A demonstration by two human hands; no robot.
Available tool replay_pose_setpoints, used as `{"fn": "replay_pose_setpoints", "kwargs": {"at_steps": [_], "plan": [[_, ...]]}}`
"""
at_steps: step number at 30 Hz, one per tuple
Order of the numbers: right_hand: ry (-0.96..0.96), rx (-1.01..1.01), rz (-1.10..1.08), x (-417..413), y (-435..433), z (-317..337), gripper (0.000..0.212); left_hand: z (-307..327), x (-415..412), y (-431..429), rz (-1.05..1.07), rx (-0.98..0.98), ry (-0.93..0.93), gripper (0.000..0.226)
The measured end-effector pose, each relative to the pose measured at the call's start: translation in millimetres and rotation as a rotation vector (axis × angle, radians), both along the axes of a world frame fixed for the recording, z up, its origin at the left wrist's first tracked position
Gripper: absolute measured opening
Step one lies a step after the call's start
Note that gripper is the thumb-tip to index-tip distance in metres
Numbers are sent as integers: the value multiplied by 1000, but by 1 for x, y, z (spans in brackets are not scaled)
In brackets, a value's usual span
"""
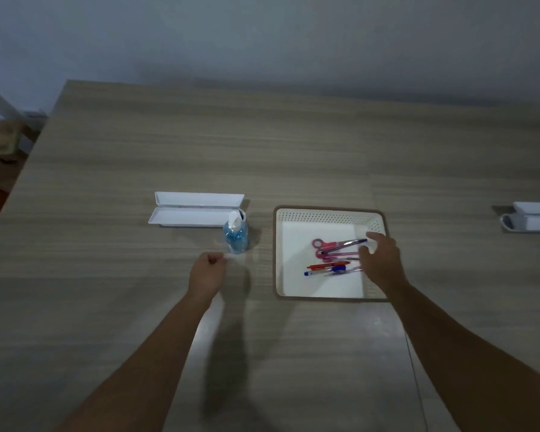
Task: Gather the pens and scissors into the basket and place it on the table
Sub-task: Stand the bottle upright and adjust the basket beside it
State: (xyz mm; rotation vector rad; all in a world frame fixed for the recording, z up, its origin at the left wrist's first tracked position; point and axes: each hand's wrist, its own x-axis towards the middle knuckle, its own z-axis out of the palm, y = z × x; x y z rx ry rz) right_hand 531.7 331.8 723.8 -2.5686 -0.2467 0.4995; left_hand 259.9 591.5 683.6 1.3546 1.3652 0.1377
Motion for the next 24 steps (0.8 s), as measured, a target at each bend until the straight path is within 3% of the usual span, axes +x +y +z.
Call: {"fn": "replay_pose_setpoints", "kwargs": {"at_steps": [2, 6, 10, 13, 19, 24], "plan": [[19, -123, -78, 9, -29, 0, 51, 3, 3, -16, -105, -101, -26, 13], [251, -290, -231, 8, -69, -3, 67, 10, 16, -44, -303, -195, -27, 48], [592, -26, -404, -5, -93, -10, 44, 16, 32, -70, -372, -260, -30, 53], [566, 114, -416, -10, -100, -18, 36, 13, 36, -83, -401, -336, -113, 41], [526, 305, -397, -11, -115, -27, 31, 0, 39, -92, -310, -389, -251, 41], [567, 273, -328, -26, -141, -42, 45, -25, 32, -109, -65, -320, -237, 36]]}}
